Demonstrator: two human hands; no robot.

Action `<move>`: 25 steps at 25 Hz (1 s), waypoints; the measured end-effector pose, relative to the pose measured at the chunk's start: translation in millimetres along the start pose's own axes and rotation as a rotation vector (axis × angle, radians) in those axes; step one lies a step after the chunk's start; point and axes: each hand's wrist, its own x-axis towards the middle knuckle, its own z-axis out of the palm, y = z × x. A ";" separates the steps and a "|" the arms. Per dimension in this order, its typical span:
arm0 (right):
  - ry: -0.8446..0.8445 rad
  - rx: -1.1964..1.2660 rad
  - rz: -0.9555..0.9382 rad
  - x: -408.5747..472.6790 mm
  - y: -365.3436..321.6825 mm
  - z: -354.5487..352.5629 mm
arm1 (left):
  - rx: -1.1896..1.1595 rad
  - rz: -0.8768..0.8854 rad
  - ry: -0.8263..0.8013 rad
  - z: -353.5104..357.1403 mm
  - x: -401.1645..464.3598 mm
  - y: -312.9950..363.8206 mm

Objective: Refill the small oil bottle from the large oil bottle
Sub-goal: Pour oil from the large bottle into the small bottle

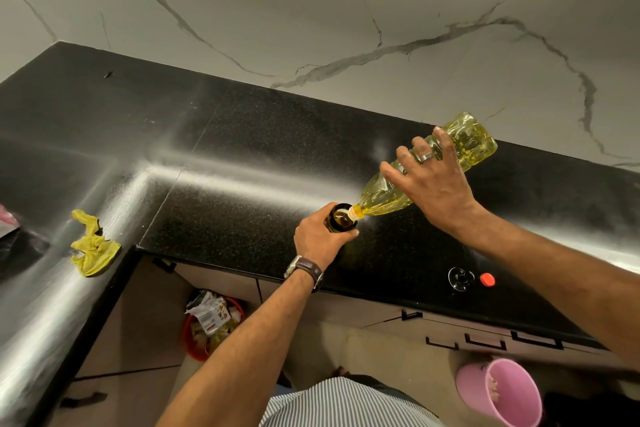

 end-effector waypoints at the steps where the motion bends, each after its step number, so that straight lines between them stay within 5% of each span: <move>1: -0.005 0.009 0.005 -0.6 -0.2 0.6 | 0.001 0.002 0.001 -0.5 0.1 0.4; 15: -0.225 0.257 0.236 -29.5 -10.8 21.8 | -0.019 0.029 -0.032 -1.3 1.8 -0.7; 25: -0.207 0.554 0.497 -64.6 -44.0 50.9 | -0.037 0.017 -0.039 -0.1 3.2 -1.4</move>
